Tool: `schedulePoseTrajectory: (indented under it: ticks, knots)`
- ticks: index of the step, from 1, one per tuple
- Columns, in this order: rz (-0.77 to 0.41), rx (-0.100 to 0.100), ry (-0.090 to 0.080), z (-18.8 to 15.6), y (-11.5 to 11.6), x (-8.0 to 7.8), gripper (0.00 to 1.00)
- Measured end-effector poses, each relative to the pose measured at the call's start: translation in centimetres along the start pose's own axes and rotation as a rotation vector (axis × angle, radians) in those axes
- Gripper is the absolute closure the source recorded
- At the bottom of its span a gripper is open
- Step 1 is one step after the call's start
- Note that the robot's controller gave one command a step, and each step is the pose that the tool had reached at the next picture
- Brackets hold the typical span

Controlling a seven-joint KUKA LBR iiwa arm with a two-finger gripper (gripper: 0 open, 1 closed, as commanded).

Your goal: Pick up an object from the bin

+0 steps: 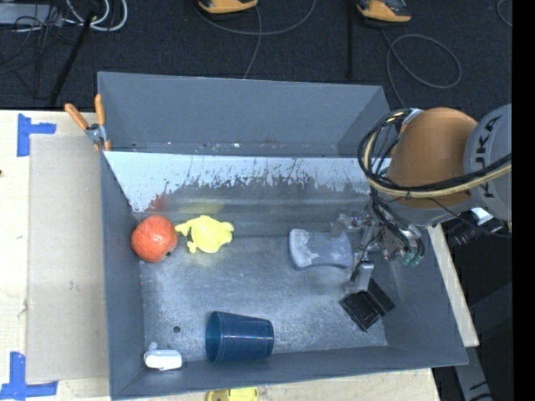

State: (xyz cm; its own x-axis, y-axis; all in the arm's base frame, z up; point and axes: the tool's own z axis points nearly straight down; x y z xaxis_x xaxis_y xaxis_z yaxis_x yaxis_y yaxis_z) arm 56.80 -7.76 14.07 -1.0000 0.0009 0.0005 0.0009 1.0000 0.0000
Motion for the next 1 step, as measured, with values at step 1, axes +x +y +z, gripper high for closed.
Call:
schedulePoseTrajectory:
  ticks: [1]
  knots:
    - [0.279,0.0,-0.012,4.82,3.33,-3.87,0.0]
